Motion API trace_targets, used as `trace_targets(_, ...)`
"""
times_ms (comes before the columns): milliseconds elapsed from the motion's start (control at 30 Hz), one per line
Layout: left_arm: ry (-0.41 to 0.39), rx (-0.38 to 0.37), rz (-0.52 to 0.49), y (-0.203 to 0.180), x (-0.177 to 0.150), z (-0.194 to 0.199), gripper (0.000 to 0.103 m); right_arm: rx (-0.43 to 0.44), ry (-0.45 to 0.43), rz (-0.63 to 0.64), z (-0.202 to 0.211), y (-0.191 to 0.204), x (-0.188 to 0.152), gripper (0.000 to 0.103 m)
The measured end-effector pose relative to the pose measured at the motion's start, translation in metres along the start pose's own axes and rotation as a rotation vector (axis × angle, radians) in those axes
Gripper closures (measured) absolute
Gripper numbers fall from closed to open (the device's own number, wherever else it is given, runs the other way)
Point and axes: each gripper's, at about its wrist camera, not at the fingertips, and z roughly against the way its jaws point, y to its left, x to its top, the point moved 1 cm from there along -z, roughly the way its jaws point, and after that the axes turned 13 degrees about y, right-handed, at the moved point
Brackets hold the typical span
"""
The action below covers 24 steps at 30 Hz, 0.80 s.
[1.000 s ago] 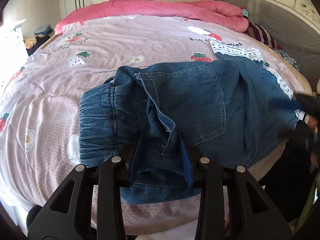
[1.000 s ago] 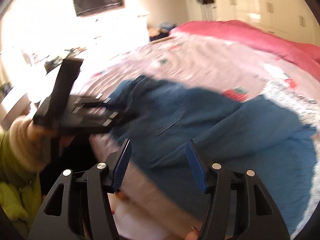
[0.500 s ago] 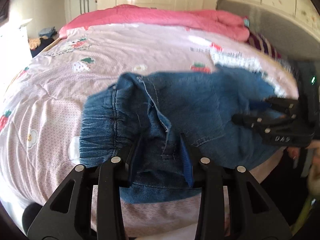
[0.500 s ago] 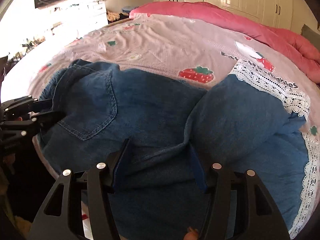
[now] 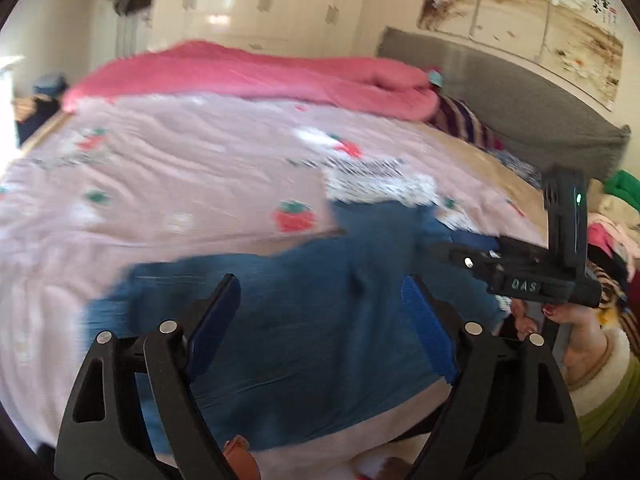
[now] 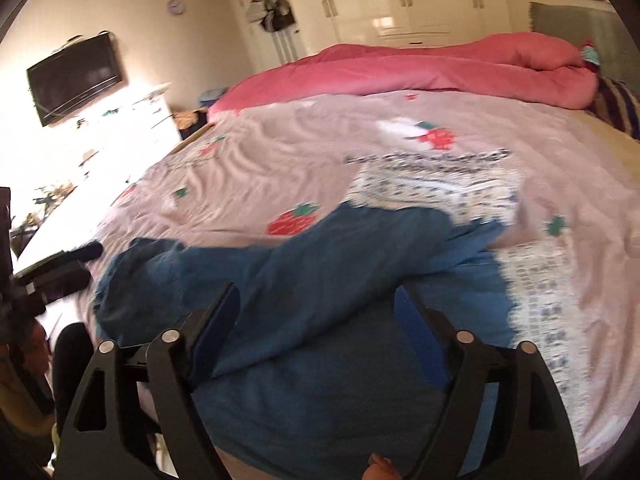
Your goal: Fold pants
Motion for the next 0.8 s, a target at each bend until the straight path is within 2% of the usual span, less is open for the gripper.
trace_targets(33,0.03,-0.037,-0.004,-0.007,0.003,-0.014,0.028,-0.007,-0.002,-0.005,0.002,-0.004,0.001,0.021)
trace_targets(67,0.053,-0.059,-0.005,-0.011,0.004,-0.027,0.032,-0.019,-0.004,-0.01,0.003,-0.009,0.004,0.019)
trace_targets(100,0.085,-0.074,-0.006,-0.016,0.005,-0.04,0.043,-0.031,-0.004,-0.013,0.003,-0.014,0.006,0.019)
trace_targets(233,0.198,-0.107,-0.001,-0.025,0.003,-0.082,0.063,-0.064,0.004,-0.023,0.001,-0.03,0.017,0.019)
trace_targets(267,0.212,-0.113,0.001,-0.023,0.003,-0.089,0.07,-0.064,0.008,-0.027,-0.002,-0.034,0.022,0.019)
trace_targets(300,0.228,-0.123,0.007,-0.022,0.003,-0.096,0.082,-0.062,0.014,-0.027,-0.004,-0.036,0.026,0.019)
trace_targets(400,0.238,-0.151,0.006,-0.023,0.001,-0.105,0.101,-0.077,0.044,-0.018,-0.017,-0.04,0.045,0.019)
trace_targets(633,0.197,-0.219,-0.007,-0.021,-0.007,-0.104,0.103,-0.101,0.138,0.046,-0.071,-0.033,0.111,0.019)
trace_targets(800,0.209,-0.26,0.007,-0.021,-0.008,-0.105,0.103,-0.16,0.243,0.148,-0.132,-0.019,0.162,0.019)
